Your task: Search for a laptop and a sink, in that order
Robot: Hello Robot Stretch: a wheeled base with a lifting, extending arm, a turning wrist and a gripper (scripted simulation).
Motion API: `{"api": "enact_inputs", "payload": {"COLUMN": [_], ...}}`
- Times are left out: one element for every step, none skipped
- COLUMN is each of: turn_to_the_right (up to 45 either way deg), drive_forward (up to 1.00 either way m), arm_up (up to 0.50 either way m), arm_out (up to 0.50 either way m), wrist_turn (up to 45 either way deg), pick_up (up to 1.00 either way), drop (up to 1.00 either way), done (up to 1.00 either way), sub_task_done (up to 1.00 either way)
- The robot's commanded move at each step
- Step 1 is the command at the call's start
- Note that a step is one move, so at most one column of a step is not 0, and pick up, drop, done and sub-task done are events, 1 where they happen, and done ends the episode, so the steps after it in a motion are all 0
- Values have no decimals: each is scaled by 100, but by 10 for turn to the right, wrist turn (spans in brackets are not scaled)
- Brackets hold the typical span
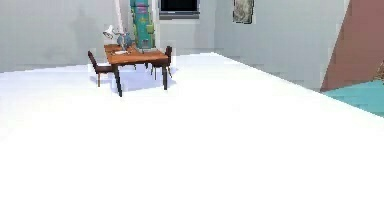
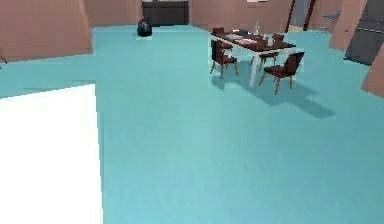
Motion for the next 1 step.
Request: {"api": "enact_inputs", "payload": {"turn_to_the_right": [0], "drive_forward": [100], "arm_up": [0], "arm_out": [0], "wrist_turn": [0], "pick_up": [0], "drop": [0], "done": [0], "sub_task_done": [0]}}
